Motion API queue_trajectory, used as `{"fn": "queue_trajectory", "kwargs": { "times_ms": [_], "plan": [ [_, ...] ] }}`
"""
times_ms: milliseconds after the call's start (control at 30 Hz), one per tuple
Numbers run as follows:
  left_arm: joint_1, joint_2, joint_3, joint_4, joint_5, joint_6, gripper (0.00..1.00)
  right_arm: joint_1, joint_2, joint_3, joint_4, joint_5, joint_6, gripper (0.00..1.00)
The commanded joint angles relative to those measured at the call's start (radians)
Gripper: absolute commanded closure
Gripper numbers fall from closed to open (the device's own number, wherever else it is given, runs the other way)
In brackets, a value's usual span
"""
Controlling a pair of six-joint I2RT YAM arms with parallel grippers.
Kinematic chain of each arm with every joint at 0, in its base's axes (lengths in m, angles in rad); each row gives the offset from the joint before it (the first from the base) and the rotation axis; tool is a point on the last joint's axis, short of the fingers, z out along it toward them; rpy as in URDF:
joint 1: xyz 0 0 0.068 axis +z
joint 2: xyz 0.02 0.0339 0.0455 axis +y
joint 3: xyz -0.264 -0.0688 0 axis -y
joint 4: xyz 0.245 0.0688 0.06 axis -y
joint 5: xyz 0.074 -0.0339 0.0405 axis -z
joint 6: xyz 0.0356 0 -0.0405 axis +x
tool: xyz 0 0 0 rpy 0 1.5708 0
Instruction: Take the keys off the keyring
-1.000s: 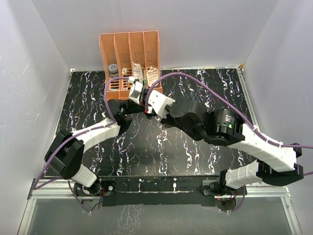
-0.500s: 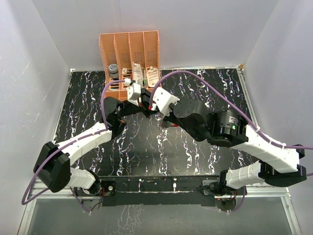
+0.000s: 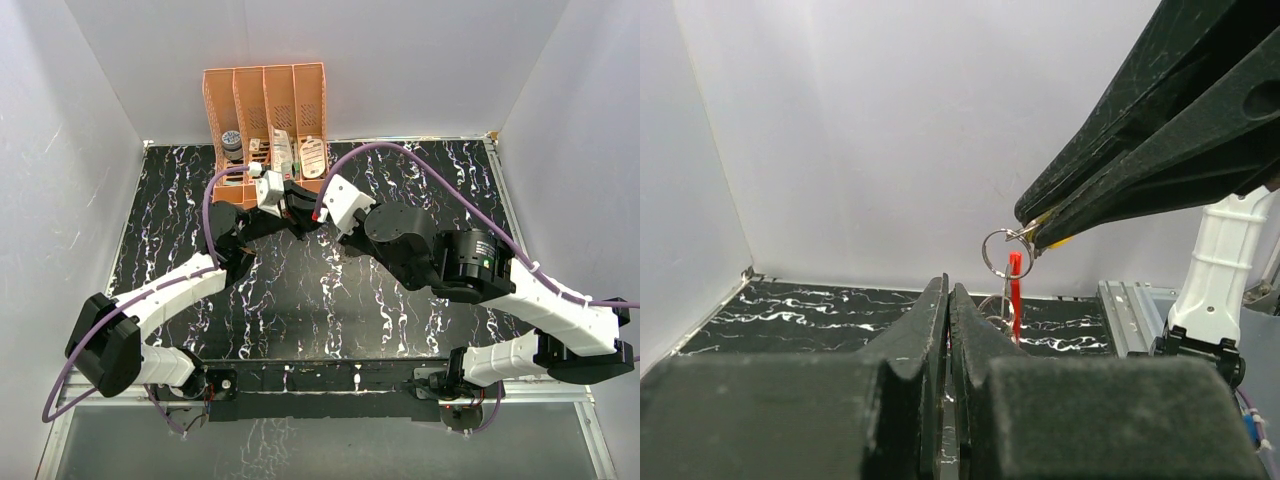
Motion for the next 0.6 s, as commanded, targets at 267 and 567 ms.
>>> {"fn": "queue_trajectory", "kwargs": {
  "times_ms": [267, 567],
  "plan": [
    [-0.004, -0.022, 0.041, 0.143, 0.014, -0.119, 0.77, 0.000, -0.010, 0.026, 0.087, -0.001, -0.015, 1.00],
    [-0.004, 0.003, 0.009, 0.262, 0.130, -0.186, 0.63, 0.000, -0.018, 0.013, 0.116, -0.005, -0.026, 1.00]
  ]
}}
